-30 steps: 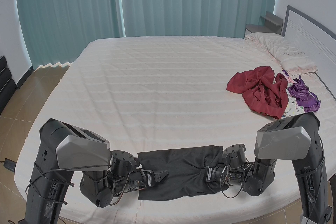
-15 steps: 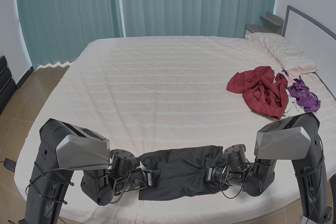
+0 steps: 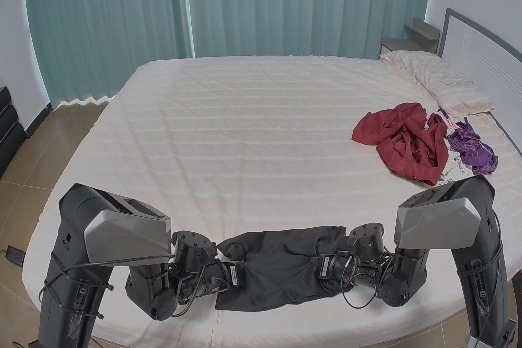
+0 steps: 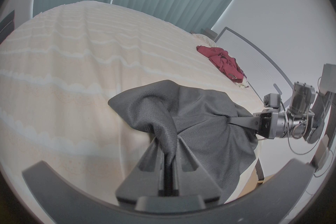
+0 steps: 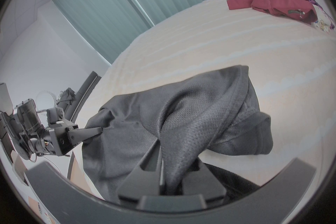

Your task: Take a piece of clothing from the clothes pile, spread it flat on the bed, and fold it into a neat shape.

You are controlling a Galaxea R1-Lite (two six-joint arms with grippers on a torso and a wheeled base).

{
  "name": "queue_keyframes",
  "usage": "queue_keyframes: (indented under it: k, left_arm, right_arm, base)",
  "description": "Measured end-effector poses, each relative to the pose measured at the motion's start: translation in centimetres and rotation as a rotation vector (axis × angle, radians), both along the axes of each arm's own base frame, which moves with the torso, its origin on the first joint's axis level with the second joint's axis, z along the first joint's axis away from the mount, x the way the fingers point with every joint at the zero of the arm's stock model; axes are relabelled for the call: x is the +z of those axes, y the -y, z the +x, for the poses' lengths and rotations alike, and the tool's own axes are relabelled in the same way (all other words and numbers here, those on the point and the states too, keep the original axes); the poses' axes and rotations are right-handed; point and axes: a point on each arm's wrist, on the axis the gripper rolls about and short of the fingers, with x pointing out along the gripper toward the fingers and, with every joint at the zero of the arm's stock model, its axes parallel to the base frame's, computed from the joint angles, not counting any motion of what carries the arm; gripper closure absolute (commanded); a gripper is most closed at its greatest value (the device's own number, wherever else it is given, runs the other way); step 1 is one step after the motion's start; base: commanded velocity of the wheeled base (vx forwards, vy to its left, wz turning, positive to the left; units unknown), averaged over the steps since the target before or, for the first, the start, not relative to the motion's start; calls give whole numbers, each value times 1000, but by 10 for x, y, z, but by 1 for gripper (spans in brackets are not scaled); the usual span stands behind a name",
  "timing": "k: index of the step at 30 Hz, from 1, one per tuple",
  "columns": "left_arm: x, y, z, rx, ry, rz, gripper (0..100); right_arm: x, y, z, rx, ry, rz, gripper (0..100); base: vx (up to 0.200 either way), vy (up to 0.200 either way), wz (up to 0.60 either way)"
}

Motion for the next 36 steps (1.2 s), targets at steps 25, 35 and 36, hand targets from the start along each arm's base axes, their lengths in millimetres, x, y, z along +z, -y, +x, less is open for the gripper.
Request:
queue_keyframes:
  k: [25, 35, 36]
  left_arm:
    - [20, 11, -18, 31, 42, -17, 100]
    - [30, 11, -22, 27, 66, -34, 100]
    - [31, 12, -23, 25, 68, -35, 100]
  right_arm:
    - [9, 10, -13, -21, 64, 62, 100]
    - [17, 12, -17, -20, 98, 80, 100]
    - [19, 12, -17, -19, 100, 82, 100]
  base:
    - [0, -104, 0]
    - [0, -200, 0]
    - [0, -200, 0]
